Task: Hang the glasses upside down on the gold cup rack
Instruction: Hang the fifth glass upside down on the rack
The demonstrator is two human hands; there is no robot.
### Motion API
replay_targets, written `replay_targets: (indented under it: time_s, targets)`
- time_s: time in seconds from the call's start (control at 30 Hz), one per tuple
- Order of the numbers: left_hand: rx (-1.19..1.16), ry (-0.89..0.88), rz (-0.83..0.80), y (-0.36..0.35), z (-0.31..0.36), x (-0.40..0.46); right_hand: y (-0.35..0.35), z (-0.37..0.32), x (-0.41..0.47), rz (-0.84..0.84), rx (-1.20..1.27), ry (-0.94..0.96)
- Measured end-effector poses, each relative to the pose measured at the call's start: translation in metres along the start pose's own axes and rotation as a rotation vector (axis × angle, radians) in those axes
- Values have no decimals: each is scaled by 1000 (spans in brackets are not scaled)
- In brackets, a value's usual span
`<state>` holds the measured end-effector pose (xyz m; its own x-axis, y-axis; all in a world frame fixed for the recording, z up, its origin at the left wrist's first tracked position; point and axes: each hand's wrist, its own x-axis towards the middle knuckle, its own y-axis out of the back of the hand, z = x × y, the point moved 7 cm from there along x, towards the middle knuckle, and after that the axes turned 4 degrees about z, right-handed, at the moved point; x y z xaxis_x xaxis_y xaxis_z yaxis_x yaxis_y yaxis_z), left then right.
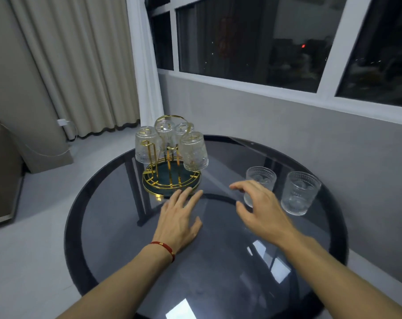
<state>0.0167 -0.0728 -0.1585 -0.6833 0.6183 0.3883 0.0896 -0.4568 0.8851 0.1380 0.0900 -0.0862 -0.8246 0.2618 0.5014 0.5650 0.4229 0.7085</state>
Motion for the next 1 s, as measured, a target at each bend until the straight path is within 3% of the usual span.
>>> replay_targets:
  time_s: [0.1, 0.17, 0.23, 0.33, 0.5, 0.67, 0.83, 0.93, 1.0]
  targets:
    - [-83, -172, 4, -2, 45, -13, 44, 25, -6, 355, -34, -95]
    - [-135, -256, 0, -3, 75, -19, 78, 56, -17, 629, -31, -299]
    - [-187, -295, -17, -2, 91, -22, 75, 92, -24, 595, 61, -556]
    - [-290, -288, -25, 5, 108, -19, 46, 130, -32, 293, 232, -740]
    - [-372, -232, -14, 14, 105, -15, 44, 159, -31, 399, 267, -868]
    - [-445, -85, -14, 12, 89, -23, 52, 155, -40, 422, 149, -836]
    - [-553, -108, 24, 32, 95, -19, 84, 125, -38, 554, 255, -602]
    - [-728, -90, 40, 49, 102, -10, 86, 90, -31, 460, 331, -450]
    - [-898, -27, 20, 55, 101, -4, 74, 57, -25, 308, 415, -351]
